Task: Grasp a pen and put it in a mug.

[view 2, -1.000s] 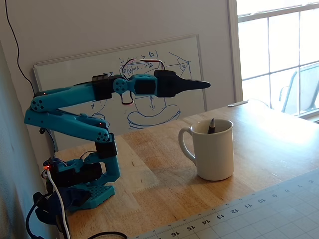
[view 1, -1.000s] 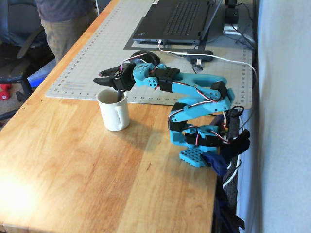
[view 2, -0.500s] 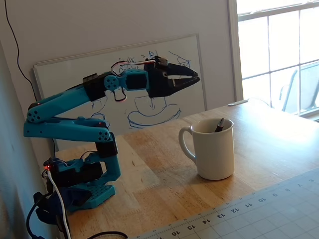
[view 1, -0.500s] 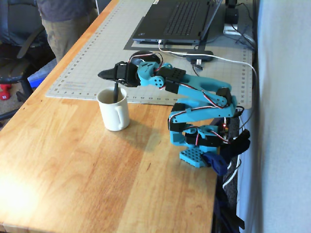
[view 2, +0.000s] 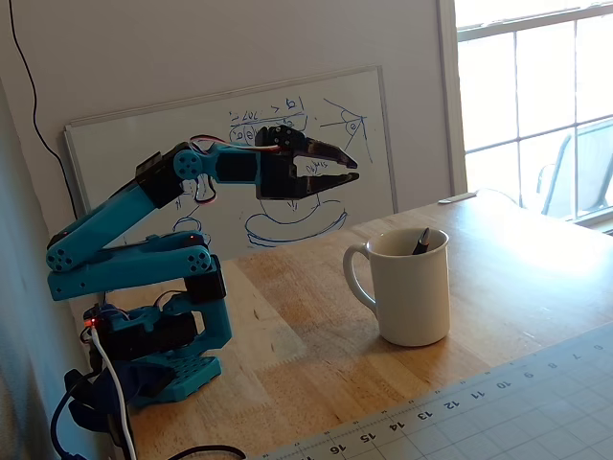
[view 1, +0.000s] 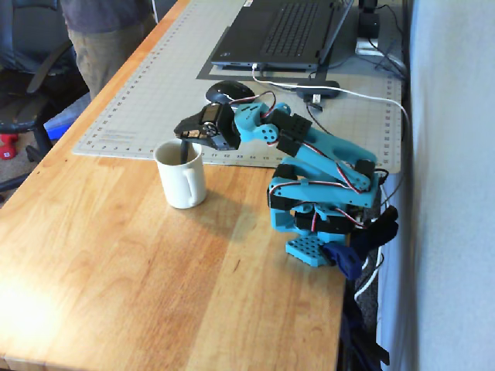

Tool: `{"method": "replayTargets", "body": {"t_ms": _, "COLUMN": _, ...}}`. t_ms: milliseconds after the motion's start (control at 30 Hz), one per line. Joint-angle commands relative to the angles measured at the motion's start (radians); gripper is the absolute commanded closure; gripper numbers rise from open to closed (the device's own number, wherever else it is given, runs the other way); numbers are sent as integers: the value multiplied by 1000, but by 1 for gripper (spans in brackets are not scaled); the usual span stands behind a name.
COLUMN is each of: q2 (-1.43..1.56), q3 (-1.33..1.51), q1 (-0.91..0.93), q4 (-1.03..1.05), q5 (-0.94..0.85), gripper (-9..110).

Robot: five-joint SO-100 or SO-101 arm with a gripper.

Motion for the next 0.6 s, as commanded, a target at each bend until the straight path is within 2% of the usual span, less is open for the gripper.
{"method": "replayTargets", "body": {"t_ms": 0, "q2": 95, "q3": 40, "q1": -14, "q4": 32, "q5": 110, "gripper": 102}}
{"method": "replayTargets", "body": {"t_ms": 200, "q2": 167, "q3": 143, "q1": -87, "q4": 158, "q5": 209, "gripper": 102}}
{"method": "replayTargets", "body": {"t_ms": 567, "q2": 167, "q3": 172, "q1": -98, "q4": 609, "q5": 196, "gripper": 102}}
